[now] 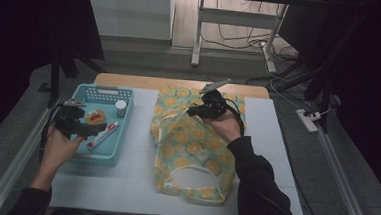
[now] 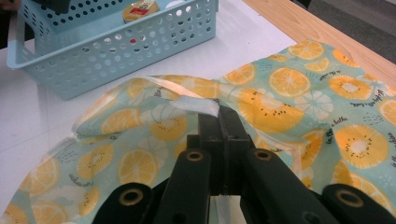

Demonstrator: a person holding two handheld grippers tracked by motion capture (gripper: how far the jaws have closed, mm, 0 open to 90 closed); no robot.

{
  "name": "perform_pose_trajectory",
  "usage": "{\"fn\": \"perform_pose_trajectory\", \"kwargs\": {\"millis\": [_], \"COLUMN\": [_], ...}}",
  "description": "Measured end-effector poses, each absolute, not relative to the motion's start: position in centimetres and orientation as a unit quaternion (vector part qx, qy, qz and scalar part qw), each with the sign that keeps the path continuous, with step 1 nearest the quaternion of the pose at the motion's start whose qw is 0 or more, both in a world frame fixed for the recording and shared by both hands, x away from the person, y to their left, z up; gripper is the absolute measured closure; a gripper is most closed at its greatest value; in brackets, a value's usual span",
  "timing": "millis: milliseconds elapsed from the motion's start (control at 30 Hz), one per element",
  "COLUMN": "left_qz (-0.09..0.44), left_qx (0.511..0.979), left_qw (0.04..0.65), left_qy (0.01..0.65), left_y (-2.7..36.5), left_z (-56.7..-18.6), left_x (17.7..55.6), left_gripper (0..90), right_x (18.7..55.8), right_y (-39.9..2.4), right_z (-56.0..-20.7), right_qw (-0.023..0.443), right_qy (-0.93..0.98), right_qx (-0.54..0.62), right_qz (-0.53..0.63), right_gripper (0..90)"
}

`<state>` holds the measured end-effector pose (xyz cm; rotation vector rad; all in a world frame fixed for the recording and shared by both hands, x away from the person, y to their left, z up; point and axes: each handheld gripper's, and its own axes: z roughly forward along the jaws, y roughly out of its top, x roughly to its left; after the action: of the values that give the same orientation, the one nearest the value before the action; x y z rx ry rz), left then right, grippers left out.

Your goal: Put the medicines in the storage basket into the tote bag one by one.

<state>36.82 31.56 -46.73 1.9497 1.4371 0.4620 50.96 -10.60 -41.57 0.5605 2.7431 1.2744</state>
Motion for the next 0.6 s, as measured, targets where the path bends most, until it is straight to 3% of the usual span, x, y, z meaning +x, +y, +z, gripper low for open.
{"fn": "perform_pose_trajectory", "kwargs": {"millis": [600], "left_qz": [0.148], "left_qx": [0.738], "left_qw": [0.299], "left_qy": [0.587], "left_y": [33.8], "left_z": [-49.1], "left_x": [41.2], "left_gripper": [0.0], "right_x": [51.0], "right_y": [-10.6], "right_z": [-41.8], "right_qw": [0.031], "right_qy": [0.892], "right_qx": [0.179], "right_qz": [0.413], "right_gripper": [90.0]}}
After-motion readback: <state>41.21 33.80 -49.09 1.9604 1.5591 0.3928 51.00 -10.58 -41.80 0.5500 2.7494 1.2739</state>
